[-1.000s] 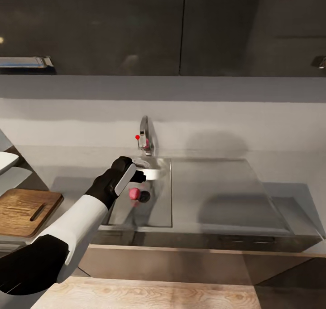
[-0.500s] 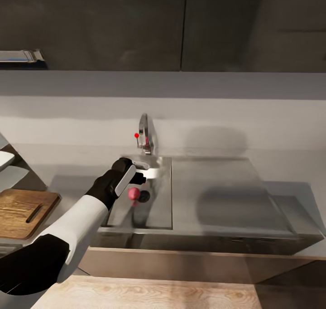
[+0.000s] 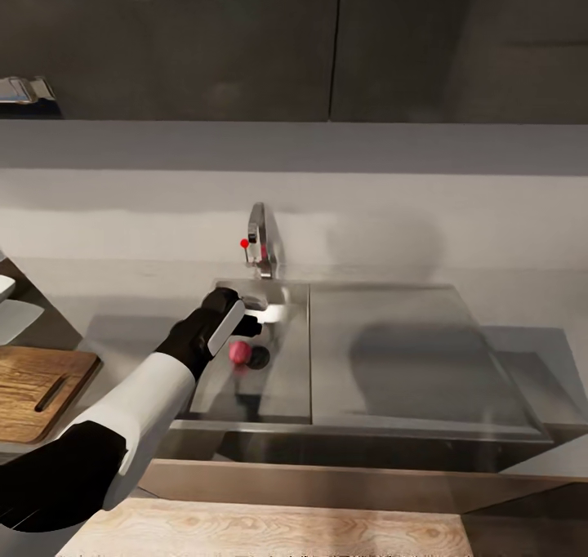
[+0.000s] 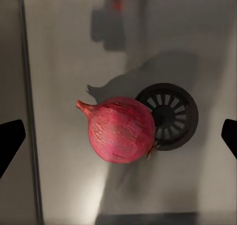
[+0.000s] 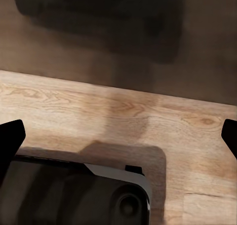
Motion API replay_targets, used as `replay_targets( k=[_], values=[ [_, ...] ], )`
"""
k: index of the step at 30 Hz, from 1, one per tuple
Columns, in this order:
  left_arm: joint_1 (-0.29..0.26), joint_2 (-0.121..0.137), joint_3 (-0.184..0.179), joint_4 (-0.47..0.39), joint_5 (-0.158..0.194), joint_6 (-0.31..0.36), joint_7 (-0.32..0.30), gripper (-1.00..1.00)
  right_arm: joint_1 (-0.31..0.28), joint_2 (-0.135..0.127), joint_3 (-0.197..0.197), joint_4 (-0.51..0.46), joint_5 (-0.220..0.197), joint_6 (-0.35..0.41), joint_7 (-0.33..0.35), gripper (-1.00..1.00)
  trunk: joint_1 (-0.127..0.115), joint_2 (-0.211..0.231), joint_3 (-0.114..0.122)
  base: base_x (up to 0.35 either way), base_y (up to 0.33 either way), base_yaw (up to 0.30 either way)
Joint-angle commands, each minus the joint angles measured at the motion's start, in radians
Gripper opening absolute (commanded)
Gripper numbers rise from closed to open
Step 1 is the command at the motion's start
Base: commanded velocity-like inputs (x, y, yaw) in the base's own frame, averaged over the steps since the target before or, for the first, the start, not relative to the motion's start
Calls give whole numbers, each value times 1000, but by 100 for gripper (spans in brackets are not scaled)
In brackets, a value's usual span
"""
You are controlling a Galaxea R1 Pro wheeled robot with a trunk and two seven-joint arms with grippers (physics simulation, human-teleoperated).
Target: In the kitchen, take the Vidalia onion out of the sink, dice it on the chopping board with the paring knife, put the diced onion into the bowl on the countertop, then place both the paring knife and the chopping board into the sink.
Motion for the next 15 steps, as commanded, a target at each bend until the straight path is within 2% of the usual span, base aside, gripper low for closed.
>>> replay_targets(
  k=[1,8,15],
  values=[
    [-1,0,-3,3,10,2,9,100,0,2,-5,-2,5,-3,7,100,1,-2,-3,1,0,0],
    [-1,0,-3,11,10,2,9,100,0,2,-5,-2,5,-3,7,100,1,-2,-15,3,0,0],
    [-1,-4,-3,27,10,-14,8,100,0,2,-5,-2,5,-3,7,100,1,-2,-26,64,0,0]
  ],
)
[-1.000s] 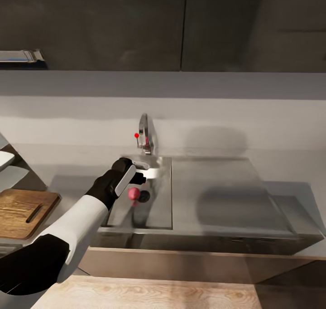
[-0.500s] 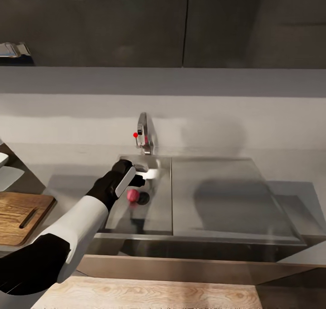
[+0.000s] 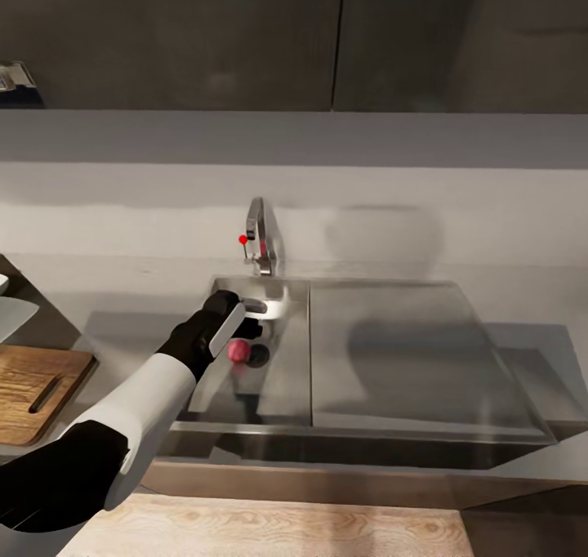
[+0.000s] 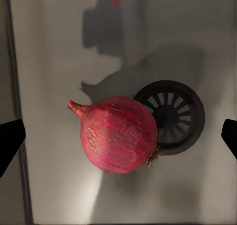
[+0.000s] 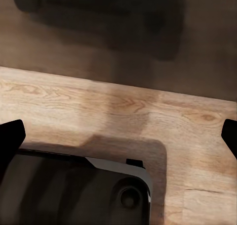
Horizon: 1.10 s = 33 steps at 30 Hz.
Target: In the kitchen, take the Vidalia onion out of the sink, dice it on the chopping board with the paring knife, put the diced onion into the bowl on the countertop, then place both the paring knife and the chopping board into the sink.
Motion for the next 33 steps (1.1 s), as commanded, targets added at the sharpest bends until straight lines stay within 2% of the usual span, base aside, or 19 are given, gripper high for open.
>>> replay_targets(
  k=[1,9,24,33],
  values=[
    [-1,0,-4,6,10,-20,3,100,0,2,-5,-1,5,-3,7,100,1,-2,-3,32,0,0],
    [-1,-1,-3,36,10,-50,-27,100,0,2,-5,0,5,-3,7,100,1,-2,-16,10,0,0],
    [-1,0,-2,39,10,-53,-31,100,0,2,-5,0,5,-3,7,100,1,-2,-40,0,19,0],
    [-1,1,-2,45,10,-52,-31,100,0,2,-5,0,5,-3,7,100,1,-2,-55,0,99,0]
  ],
)
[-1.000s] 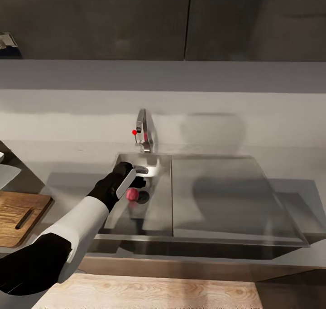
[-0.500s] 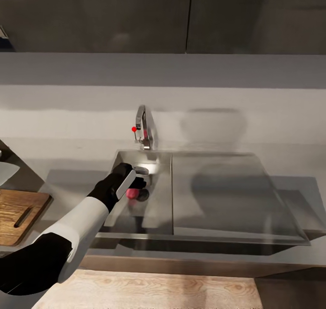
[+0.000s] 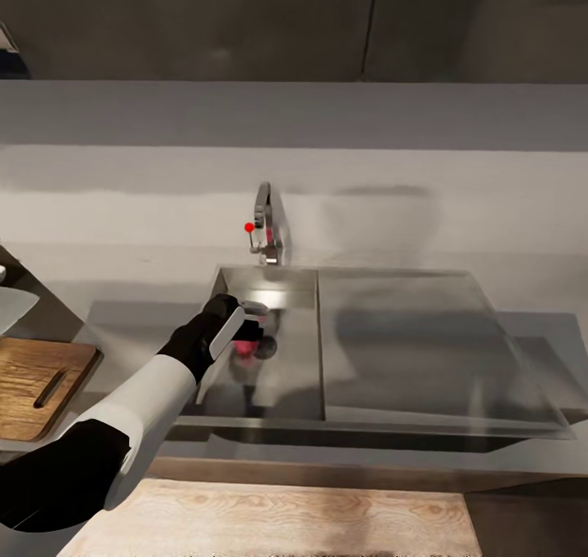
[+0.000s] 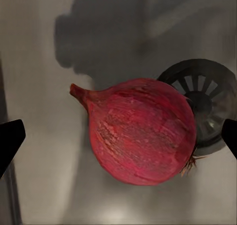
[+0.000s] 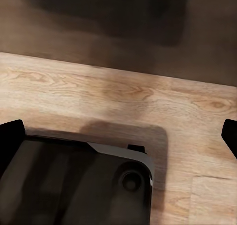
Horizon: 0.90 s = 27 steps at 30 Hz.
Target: In the kitchen, take the Vidalia onion out of the sink, dice it on the chopping board with the paring knife, put the diced onion into the bowl on the countertop, then place both the paring knife and the chopping board into the sink.
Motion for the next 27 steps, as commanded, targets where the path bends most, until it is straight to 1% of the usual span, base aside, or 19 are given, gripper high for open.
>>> replay_targets(
  k=[1,11,17,27],
  values=[
    [-1,0,-4,0,10,3,9,100,0,2,-5,-2,5,-3,8,100,1,-2,-3,0,21,0],
    [-1,0,-5,1,10,3,9,100,0,2,-5,-2,5,-3,8,100,1,-2,-19,8,0,0],
    [-1,-1,-5,1,10,2,9,100,0,2,-5,-2,5,-3,8,100,1,-2,-29,108,-102,0],
    [-1,-1,-5,2,10,3,9,100,0,2,-5,-2,5,-3,8,100,1,-2,-45,16,-16,0]
  ],
)
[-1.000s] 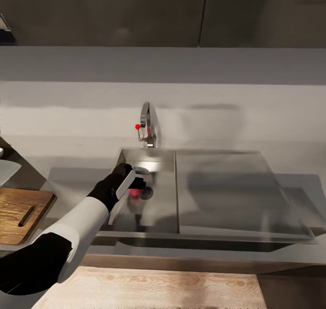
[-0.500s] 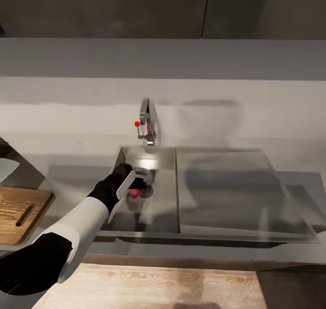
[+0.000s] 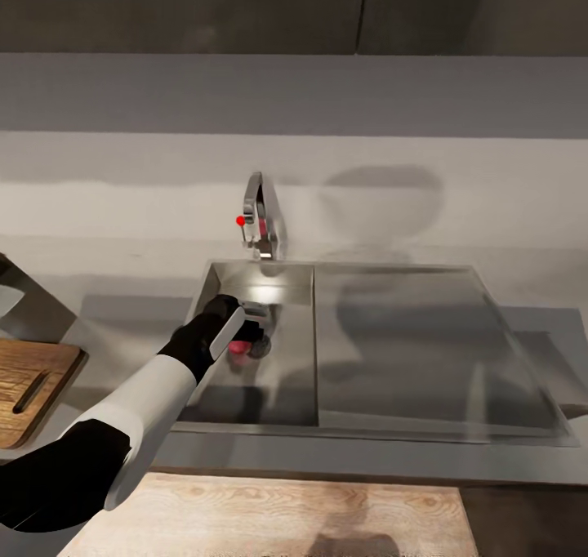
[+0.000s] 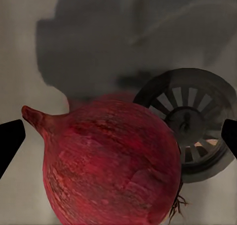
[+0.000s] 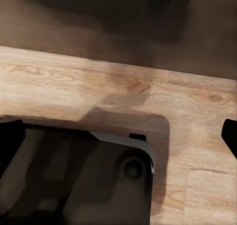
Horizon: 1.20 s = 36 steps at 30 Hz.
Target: In the kitchen, take the Vidalia onion out of the sink, dice it on the chopping board with the paring knife, put the diced onion into the bowl on the countertop, then place both the paring knife and the chopping board into the sink.
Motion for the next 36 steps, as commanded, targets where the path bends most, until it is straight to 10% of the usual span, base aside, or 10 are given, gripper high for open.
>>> replay_targets(
  k=[1,29,30,36],
  values=[
    [-1,1,-4,1,10,2,9,100,0,2,-5,-2,5,-3,7,100,1,-2,-3,2,-2,0],
    [-1,2,-4,29,10,2,10,100,0,2,-5,-2,5,-3,7,100,1,-2,-9,0,0,0],
    [-1,2,-4,30,10,1,10,-100,0,2,-5,-2,5,-3,7,100,1,-2,-9,0,0,0],
    [-1,1,-4,33,10,1,9,-100,0,2,-5,-2,5,-3,7,100,1,-2,-9,0,0,0]
  ],
)
